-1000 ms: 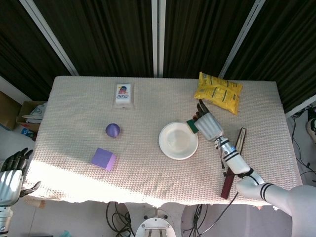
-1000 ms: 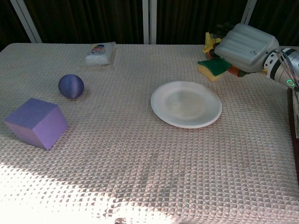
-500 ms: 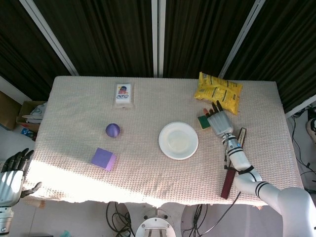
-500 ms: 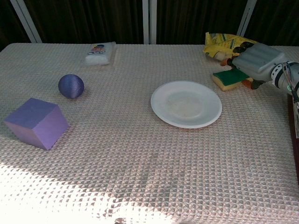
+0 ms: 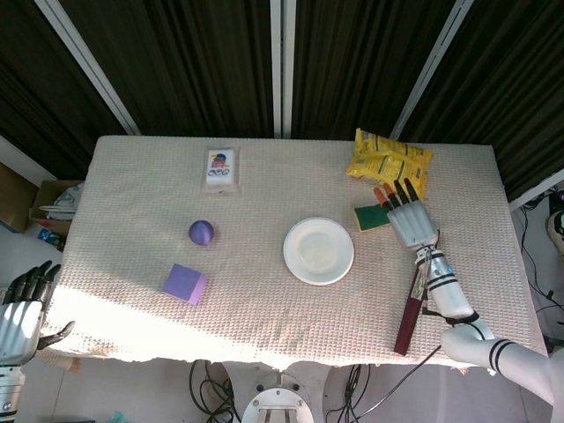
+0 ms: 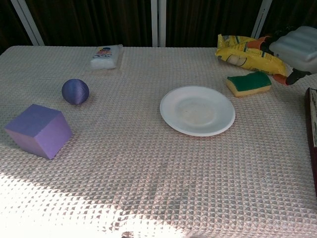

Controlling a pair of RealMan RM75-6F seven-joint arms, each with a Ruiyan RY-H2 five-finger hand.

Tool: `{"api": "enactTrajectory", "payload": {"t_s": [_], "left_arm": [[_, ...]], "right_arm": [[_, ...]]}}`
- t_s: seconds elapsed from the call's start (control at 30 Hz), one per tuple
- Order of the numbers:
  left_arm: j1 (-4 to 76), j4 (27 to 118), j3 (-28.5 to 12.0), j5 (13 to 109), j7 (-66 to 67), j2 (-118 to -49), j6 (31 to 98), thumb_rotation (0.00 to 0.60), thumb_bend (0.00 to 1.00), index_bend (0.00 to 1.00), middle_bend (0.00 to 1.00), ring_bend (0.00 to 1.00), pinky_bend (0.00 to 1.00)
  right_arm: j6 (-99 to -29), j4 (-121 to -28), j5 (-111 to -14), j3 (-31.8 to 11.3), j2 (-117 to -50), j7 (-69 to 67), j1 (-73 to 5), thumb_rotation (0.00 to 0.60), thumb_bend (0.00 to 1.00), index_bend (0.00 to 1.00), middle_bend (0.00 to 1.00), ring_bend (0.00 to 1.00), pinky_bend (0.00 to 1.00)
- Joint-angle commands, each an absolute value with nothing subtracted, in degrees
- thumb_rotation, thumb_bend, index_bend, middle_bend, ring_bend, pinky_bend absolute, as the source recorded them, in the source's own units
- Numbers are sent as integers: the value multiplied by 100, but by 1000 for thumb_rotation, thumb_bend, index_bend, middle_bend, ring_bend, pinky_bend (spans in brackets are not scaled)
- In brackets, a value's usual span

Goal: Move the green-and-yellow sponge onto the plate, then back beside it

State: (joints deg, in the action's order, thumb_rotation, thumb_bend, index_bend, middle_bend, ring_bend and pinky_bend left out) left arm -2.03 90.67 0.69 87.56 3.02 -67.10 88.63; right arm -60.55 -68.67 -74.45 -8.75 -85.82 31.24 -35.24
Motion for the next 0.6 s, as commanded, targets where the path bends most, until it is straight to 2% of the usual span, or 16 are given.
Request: {"api": "enactTrajectory", "payload": {"t_s": [0.03,0.17,0.3,0.43,0.6], "left_arm": [[-181,9079,59,8798,343,-6721,8876,600,162,65,31,52,101],[-165,9141,40,8864,446,-6743,8939,600,162,65,31,51,101],[-132,9212,-9,8899,593,-6789,8986,600,162,65,30,52,101],[-99,9298,-20,8962,772,-6822,9007,600,162,65,31,52,101],[-72,9393,-44,8929,985,-6805,8985,600,162,65,31,52,101]], "right_arm": [[-7062,-8118,-7727,-674,-7513,2643,-2729,600,337,0,119,0,0],[-8015,-8849,-8103,-398,-6900,2144,-2011,600,338,2,152,0,0],[-8693,-9047,-8402,-124,-6542,1624,-1414,600,344,23,162,0,0],[-8980,-9086,-8523,65,-6390,1007,-1021,600,350,27,161,0,0],[-8888,-8960,-8587,160,-6343,369,-856,600,354,52,164,0,0]]}}
